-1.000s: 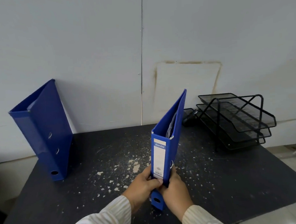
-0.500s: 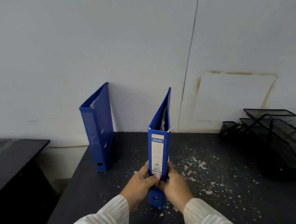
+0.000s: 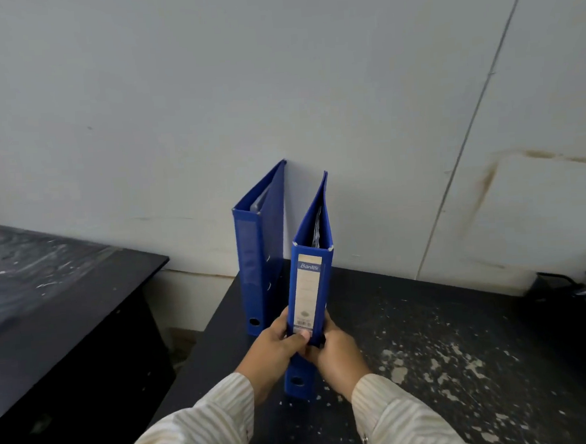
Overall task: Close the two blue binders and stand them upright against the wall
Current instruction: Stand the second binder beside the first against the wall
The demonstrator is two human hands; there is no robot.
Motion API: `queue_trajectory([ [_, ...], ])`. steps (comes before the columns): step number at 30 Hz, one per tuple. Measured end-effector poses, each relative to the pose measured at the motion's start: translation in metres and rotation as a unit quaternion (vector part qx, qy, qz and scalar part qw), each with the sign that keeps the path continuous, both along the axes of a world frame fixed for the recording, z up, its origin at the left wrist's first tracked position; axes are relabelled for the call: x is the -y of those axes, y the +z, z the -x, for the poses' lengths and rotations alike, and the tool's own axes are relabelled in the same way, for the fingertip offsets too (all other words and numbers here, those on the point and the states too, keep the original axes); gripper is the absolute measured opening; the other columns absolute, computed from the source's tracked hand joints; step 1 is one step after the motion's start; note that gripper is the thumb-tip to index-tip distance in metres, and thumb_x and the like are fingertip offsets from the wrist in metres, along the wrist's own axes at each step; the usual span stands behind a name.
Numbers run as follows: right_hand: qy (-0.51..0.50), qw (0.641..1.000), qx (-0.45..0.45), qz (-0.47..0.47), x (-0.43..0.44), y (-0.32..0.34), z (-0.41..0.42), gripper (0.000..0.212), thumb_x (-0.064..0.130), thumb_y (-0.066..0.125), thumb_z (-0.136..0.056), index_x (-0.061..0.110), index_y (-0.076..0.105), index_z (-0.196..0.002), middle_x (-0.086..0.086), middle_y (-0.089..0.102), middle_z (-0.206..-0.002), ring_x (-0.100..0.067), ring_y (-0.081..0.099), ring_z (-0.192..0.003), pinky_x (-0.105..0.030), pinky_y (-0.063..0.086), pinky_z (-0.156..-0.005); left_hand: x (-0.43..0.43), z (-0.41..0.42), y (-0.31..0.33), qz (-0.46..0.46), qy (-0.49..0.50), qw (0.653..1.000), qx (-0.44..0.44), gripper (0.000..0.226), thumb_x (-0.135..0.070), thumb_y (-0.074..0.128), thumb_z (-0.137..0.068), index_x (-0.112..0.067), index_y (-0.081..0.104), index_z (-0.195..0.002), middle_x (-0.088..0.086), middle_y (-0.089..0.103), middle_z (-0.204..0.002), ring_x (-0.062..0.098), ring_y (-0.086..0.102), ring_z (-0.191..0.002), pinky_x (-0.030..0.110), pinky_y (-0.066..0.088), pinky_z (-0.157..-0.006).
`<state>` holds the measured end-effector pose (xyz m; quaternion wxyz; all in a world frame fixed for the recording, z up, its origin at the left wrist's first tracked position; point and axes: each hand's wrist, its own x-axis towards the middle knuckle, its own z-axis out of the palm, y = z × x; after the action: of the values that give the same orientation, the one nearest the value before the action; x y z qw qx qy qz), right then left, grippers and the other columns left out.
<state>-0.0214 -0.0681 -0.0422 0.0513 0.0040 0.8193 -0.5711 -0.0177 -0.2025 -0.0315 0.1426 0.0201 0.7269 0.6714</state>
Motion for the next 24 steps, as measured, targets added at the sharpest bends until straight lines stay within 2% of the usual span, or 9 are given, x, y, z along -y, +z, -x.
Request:
queue_trajectory([
  [2, 0.0, 1.0, 0.011, 0.014, 0.005, 0.002, 0.013, 0.065, 0.009, 0.066, -0.081, 0.048, 0.04, -0.126, 0.011, 0.055, -0.115, -0.014, 0.051, -0.116, -0.039, 0.045, -0.101, 0.003, 0.01, 0.002, 0.001, 0.013, 1.0, -0.002, 0.055, -0.024, 0.058, -0.094, -0.036, 0.038, -0.143, -0.021, 0.062, -0.111, 0.002, 0.056, -0.105, 0.023, 0.046, -0.093],
  [3, 0.002, 1.0, 0.017, 0.016, 0.006, 0.003, 0.018, 0.066, 0.009, 0.066, -0.081, 0.046, 0.04, -0.128, 0.01, 0.054, -0.117, -0.016, 0.05, -0.118, -0.042, 0.045, -0.102, 0.003, 0.014, 0.002, 0.004, 0.019, 1.0, -0.003, 0.055, -0.024, 0.058, -0.094, -0.035, 0.037, -0.144, -0.021, 0.061, -0.112, 0.002, 0.056, -0.106, 0.023, 0.046, -0.091],
  [8, 0.024, 0.999, 0.029, -0.024, 0.008, 0.005, 0.043, 0.067, 0.013, 0.065, -0.083, 0.039, 0.035, -0.137, 0.01, 0.051, -0.12, -0.018, 0.047, -0.122, -0.041, 0.044, -0.102, 0.004, 0.036, 0.0, 0.009, 0.049, 0.999, 0.015, 0.057, -0.027, 0.058, -0.094, -0.035, 0.034, -0.146, -0.023, 0.056, -0.113, 0.013, 0.052, -0.117, 0.042, 0.04, -0.11],
  [13, 0.041, 0.997, 0.032, -0.052, 0.006, 0.004, 0.054, 0.067, 0.013, 0.063, -0.084, 0.04, 0.032, -0.138, 0.004, 0.052, -0.128, -0.02, 0.047, -0.124, -0.039, 0.044, -0.102, 0.002, 0.047, -0.014, -0.01, 0.075, 0.997, 0.03, 0.058, -0.033, 0.061, -0.091, -0.036, 0.038, -0.145, -0.022, 0.059, -0.12, 0.008, 0.053, -0.118, 0.045, 0.038, -0.112],
  [16, 0.059, 0.995, 0.017, -0.08, 0.003, 0.003, 0.053, 0.065, 0.017, 0.062, -0.086, 0.04, 0.03, -0.138, 0.004, 0.053, -0.13, -0.018, 0.049, -0.123, -0.034, 0.042, -0.101, -0.001, 0.047, -0.022, -0.018, 0.088, 0.995, 0.033, 0.06, -0.029, 0.062, -0.091, -0.032, 0.038, -0.145, -0.019, 0.06, -0.125, 0.01, 0.054, -0.122, 0.045, 0.038, -0.113],
  [18, 0.067, 0.992, 0.003, -0.108, 0.002, 0.004, 0.051, 0.062, 0.02, 0.06, -0.088, 0.039, 0.03, -0.138, 0.004, 0.052, -0.133, -0.018, 0.049, -0.124, -0.035, 0.041, -0.102, -0.003, 0.045, -0.025, -0.026, 0.097, 0.995, 0.026, 0.059, -0.026, 0.062, -0.091, -0.034, 0.038, -0.145, -0.018, 0.061, -0.127, 0.01, 0.053, -0.124, 0.044, 0.038, -0.113],
  [22, 0.059, 0.99, -0.058, -0.114, -0.001, 0.016, 0.043, 0.056, 0.023, 0.059, -0.089, 0.035, 0.034, -0.138, 0.002, 0.049, -0.136, -0.017, 0.048, -0.124, -0.035, 0.045, -0.101, -0.002, 0.046, -0.017, -0.034, 0.102, 0.994, -0.024, 0.057, -0.024, 0.061, -0.092, -0.045, 0.04, -0.141, -0.024, 0.064, -0.123, 0.005, 0.056, -0.121, 0.032, 0.044, -0.107],
  [24, 0.044, 0.987, -0.105, -0.113, -0.005, 0.026, 0.042, 0.059, 0.022, 0.06, -0.089, 0.032, 0.032, -0.14, 0.002, 0.047, -0.138, -0.016, 0.047, -0.125, -0.032, 0.045, -0.099, -0.001, 0.045, -0.002, -0.037, 0.095, 0.993, -0.056, 0.053, -0.026, 0.06, -0.092, -0.056, 0.043, -0.132, -0.027, 0.065, -0.119, -0.002, 0.059, -0.115, 0.018, 0.051, -0.092],
])
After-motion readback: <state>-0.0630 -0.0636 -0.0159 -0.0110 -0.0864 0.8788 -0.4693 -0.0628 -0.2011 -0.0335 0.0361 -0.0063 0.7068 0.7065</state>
